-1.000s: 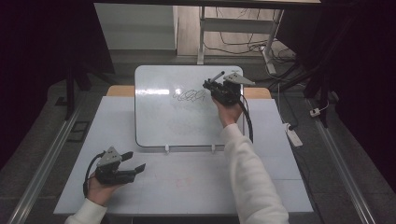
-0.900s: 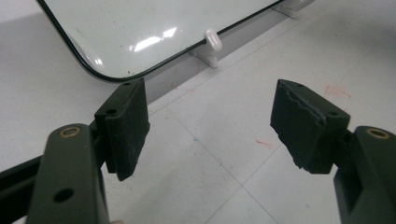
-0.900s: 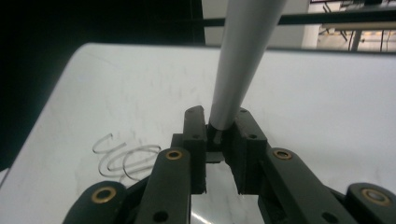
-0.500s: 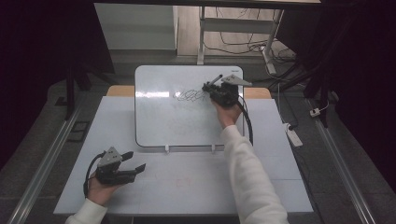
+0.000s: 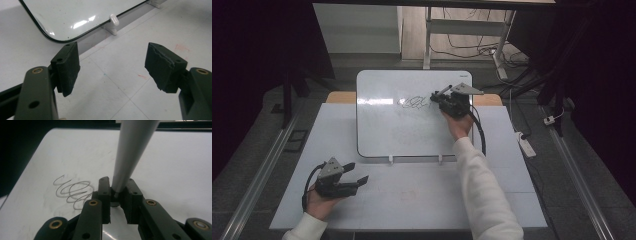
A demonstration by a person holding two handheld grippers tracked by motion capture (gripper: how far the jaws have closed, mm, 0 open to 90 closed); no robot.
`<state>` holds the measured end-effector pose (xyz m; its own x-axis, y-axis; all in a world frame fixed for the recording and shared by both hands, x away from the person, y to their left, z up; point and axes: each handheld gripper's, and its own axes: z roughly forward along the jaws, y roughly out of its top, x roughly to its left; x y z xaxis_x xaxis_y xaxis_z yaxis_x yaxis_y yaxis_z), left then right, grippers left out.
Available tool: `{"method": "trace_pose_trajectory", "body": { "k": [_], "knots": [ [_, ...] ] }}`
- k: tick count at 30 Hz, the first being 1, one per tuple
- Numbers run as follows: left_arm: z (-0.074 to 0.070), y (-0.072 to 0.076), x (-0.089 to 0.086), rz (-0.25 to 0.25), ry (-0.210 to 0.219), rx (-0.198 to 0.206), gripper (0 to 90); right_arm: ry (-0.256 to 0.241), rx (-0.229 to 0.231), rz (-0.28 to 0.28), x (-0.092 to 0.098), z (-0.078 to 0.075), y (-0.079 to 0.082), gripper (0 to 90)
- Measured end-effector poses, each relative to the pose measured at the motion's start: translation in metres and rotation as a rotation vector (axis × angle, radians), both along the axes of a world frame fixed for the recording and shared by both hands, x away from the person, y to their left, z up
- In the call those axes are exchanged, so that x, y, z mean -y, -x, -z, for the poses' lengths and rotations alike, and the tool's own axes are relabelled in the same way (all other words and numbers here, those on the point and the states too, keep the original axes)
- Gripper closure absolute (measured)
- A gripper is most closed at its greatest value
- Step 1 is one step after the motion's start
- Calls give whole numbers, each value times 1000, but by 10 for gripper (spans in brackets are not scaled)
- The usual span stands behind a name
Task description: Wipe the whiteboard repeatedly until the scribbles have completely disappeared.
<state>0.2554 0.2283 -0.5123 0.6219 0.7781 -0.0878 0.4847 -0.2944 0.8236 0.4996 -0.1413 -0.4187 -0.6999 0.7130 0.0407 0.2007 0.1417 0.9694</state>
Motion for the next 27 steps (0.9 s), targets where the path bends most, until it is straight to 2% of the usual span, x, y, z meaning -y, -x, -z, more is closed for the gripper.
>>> {"method": "trace_pose_trajectory", "body": {
  "k": [1, 2, 4, 5, 6, 7, 8, 9, 10, 13, 14, 16, 17, 18, 20, 21, 22, 24, 25, 26, 27],
  "knots": [
    [0, 0, 0, 1, 0, 2, 285, -15, -7, 5, 2, 0, -1, 772],
    [0, 0, 0, 1, 0, 3, 285, -1, -2, 0, 0, 2, 1, 772],
    [0, -1, 0, -2, 2, -1, 285, 71, 3, -67, -10, 5, 8, 772],
    [1, -1, 0, -3, 1, -3, 285, 101, 11, -84, -12, 6, 11, 772],
    [1, -2, 0, -2, 0, -6, 285, 110, 14, -83, -12, 5, 11, 772],
    [1, -2, 0, -3, -3, -6, 285, 90, 10, -66, -8, 3, 8, 773],
    [1, -1, 0, -2, -3, -4, 285, 56, 6, -25, -2, 2, 6, 773],
    [0, 0, 0, -1, -2, 1, 285, 21, -14, -11, 2, 2, 5, 773],
    [0, 1, 0, -1, 0, 3, 285, 18, -16, -18, 2, 3, 5, 773],
    [1, -1, 0, -4, 2, -2, 286, 136, 7, -83, -10, 7, 16, 773],
    [1, -2, 0, -4, -1, -6, 285, 142, 7, -81, -8, 6, 15, 773],
    [1, -2, 0, -3, -5, -6, 285, 71, -6, -19, 1, 3, 11, 773],
    [1, -1, 1, -2, -5, -1, 285, 47, -19, -16, 2, 4, 11, 773],
    [0, 0, 1, -1, -3, 2, 284, 62, -20, -33, -1, 7, 13, 773],
    [0, 0, 0, -3, 1, 1, 285, 136, -1, -97, -12, 12, 20, 773],
    [0, 0, 0, -3, 1, 1, 285, 159, 12, -97, -14, 12, 22, 773],
    [1, -2, 0, -4, -4, -8, 285, 143, 7, -89, -13, 10, 20, 773],
    [1, -1, 1, -4, -6, -5, 284, 44, -8, -27, -4, 8, 14, 773],
    [1, 0, 1, -2, -4, -1, 284, 13, -25, -19, -3, 9, 13, 773],
    [0, 0, 0, -2, -1, 2, 284, 21, -27, -37, -7, 12, 14, 773],
    [0, 0, 0, -2, 0, 3, 285, 60, -23, -78, -14, 15, 18, 773]
  ]
}}
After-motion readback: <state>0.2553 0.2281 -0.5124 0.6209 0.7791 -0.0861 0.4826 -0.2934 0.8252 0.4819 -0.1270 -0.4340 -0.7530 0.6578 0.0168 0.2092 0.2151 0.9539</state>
